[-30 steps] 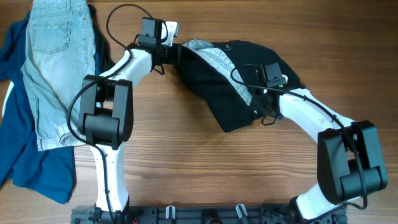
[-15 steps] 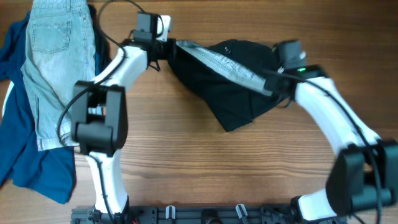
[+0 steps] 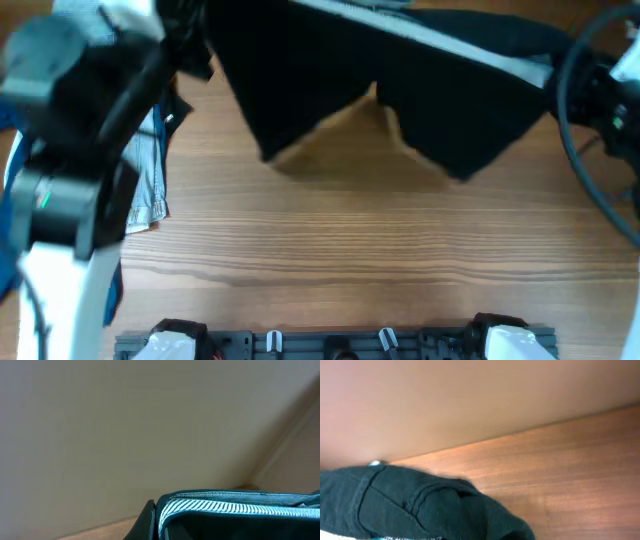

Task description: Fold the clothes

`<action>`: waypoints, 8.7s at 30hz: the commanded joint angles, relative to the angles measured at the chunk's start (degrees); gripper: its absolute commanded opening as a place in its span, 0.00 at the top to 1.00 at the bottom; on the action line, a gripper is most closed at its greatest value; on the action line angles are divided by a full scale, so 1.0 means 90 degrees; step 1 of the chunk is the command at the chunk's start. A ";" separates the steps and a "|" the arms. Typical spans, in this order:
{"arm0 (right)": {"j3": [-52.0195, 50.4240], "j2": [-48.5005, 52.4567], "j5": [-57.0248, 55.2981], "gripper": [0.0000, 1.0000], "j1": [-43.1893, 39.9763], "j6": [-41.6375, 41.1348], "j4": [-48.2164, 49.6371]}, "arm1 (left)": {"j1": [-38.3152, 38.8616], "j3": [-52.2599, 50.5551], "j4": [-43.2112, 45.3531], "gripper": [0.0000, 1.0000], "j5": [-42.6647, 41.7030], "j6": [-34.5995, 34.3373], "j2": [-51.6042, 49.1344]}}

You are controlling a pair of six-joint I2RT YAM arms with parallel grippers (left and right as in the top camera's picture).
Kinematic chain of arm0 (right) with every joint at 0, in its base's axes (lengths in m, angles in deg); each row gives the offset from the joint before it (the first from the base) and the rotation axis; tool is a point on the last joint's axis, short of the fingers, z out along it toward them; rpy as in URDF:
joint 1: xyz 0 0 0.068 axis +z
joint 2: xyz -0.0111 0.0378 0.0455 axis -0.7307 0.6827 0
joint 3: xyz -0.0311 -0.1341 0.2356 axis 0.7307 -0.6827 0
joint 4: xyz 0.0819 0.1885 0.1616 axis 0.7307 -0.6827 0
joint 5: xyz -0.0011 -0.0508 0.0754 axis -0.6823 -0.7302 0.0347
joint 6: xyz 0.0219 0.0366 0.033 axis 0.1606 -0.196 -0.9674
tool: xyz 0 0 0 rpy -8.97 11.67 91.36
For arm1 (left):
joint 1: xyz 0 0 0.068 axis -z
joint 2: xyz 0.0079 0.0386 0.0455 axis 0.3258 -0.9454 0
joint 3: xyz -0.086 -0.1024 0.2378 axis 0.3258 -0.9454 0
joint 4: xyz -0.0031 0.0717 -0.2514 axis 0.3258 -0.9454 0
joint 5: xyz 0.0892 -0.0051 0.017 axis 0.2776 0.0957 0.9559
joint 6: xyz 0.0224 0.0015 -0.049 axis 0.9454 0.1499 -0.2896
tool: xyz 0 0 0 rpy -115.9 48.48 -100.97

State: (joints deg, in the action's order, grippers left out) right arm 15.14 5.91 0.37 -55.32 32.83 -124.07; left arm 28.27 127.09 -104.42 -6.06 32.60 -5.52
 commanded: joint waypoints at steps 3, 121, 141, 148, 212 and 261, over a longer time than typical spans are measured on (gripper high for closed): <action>0.0576 -0.0923 -0.0729 0.96 -0.0321 0.0328 -0.0675 | -0.0291 0.0053 -0.0430 0.96 0.1350 0.0294 0.1360; -0.2028 0.2718 -0.0352 0.00 -0.0253 0.0508 0.0525 | 0.0568 0.3351 -0.1236 0.96 0.3461 -0.0398 -0.8621; -0.2157 0.4148 -0.0381 0.00 0.0437 0.0357 0.1100 | -0.0894 0.3427 -0.7616 0.00 0.2815 -0.1688 -0.7939; -0.2290 0.4165 -0.0920 0.00 0.0556 0.0250 0.0226 | -0.0976 0.3636 -0.7329 0.00 0.2829 -0.1724 -0.6691; -0.0051 0.4546 -0.0532 0.02 0.1416 0.0852 -0.1955 | -0.1141 0.3623 -0.5515 0.00 0.2331 -0.0724 -0.5722; -0.2346 0.4051 -0.0721 0.30 0.0087 0.0107 0.1100 | -0.1047 0.3623 -0.6594 0.00 0.1999 -0.0714 -0.5782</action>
State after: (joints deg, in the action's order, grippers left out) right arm -12.31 46.33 -9.62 -54.62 36.16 -107.70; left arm 17.91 159.74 -161.33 12.62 26.33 -58.72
